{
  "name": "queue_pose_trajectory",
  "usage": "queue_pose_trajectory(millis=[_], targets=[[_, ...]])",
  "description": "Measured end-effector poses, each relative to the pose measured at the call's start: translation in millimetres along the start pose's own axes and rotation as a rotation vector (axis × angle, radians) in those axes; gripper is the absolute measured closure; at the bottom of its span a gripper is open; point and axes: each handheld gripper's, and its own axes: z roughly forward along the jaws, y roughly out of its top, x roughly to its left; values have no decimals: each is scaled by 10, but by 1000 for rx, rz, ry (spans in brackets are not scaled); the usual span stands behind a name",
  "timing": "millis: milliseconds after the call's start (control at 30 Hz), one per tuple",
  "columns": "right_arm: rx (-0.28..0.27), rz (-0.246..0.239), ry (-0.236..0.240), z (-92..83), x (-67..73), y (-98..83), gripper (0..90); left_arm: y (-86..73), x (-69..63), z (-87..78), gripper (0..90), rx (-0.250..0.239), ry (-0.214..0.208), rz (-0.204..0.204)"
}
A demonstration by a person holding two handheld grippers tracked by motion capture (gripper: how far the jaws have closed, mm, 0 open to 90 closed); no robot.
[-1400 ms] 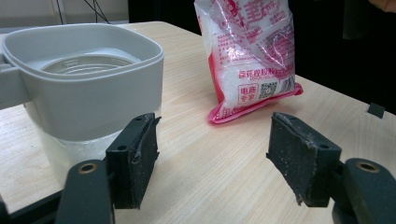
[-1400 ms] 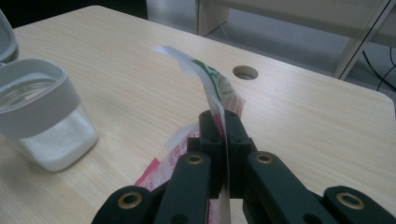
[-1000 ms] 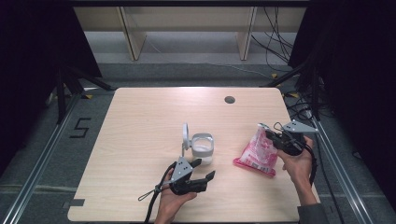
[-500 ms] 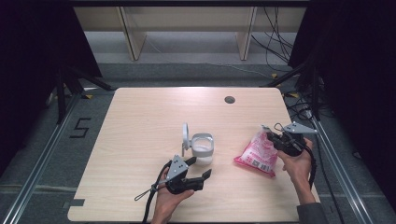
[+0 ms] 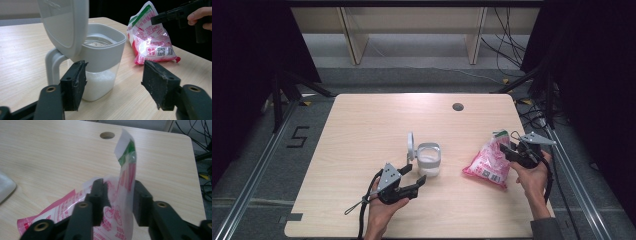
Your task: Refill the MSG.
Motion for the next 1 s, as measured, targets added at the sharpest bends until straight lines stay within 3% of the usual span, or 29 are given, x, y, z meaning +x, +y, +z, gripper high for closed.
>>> queue_pose_trajectory(millis=[167, 200, 233, 267, 300, 400, 433, 467, 500, 533, 567, 600, 633, 667, 700, 733, 767, 800, 833, 867, 900, 933, 967, 1000], targets=[[1, 43, -12, -29, -3, -22, 520, 20, 80, -62, 458, -11, 5, 20], [-5, 81, -26, -38, 21, -27, 491, 22, 86, -76, 478, -13, 18, 12], [-17, 40, -44, -35, -24, -30, 472, 26, 101, -79, 512, -21, 17, 15], [-22, 47, -46, -42, -35, -35, 454, 35, 107, -91, 525, -16, 27, 14], [-13, 107, -71, -59, 6, -36, 441, 41, 123, -92, 550, -23, 22, 27], [-19, 85, -41, -112, -49, -49, 418, 68, 147, -114, 633, -27, 24, 48], [-21, 88, -48, -131, -48, -50, 418, 75, 138, -131, 669, -21, 43, 42], [-28, 144, -62, -161, -1, -57, 419, 83, 151, -133, 701, -32, 43, 58], [-43, 106, -56, -171, -35, -58, 418, 95, 151, -150, 721, -23, 56, 60], [-51, 136, -64, -195, -5, -65, 417, 104, 162, -154, 741, -22, 55, 70], [-51, 91, -50, -212, -41, -63, 417, 108, 165, -155, 755, -23, 58, 71], [-59, 125, -61, -221, -6, -69, 416, 113, 173, -152, 768, -28, 58, 79], [-63, 89, -58, -230, -36, -73, 416, 119, 177, -153, 783, -26, 58, 84], [-64, 109, -81, -238, -13, -79, 416, 127, 181, -154, 792, -22, 61, 91], [-66, 96, -45, -253, -30, -77, 416, 133, 183, -153, 801, -22, 64, 93], [-79, 103, -48, -254, -15, -79, 416, 139, 188, -150, 808, -20, 64, 95], [-80, 140, -58, -268, 31, -83, 415, 146, 196, -143, 812, -21, 62, 96], [-95, 88, -52, -262, 1, -87, 416, 156, 202, -144, 817, -11, 67, 99], [-86, 99, -51, -279, 32, -84, 415, 161, 214, -137, 824, -13, 71, 99], [-96, 77, -45, -278, 36, -89, 415, 164, 222, -130, 829, -13, 73, 88], [-88, 117, -48, -296, 96, -90, 415, 171, 237, -127, 831, -17, 72, 92], [-95, 113, -37, -293, 116, -95, 415, 178, 248, -125, 836, -15, 74, 93], [-94, 53, -39, -286, 101, -104, 415, 184, 255, -125, 837, -13, 76, 96], [-86, 98, -30, -302, 160, -108, 415, 194, 266, -128, 839, -9, 77, 108]])
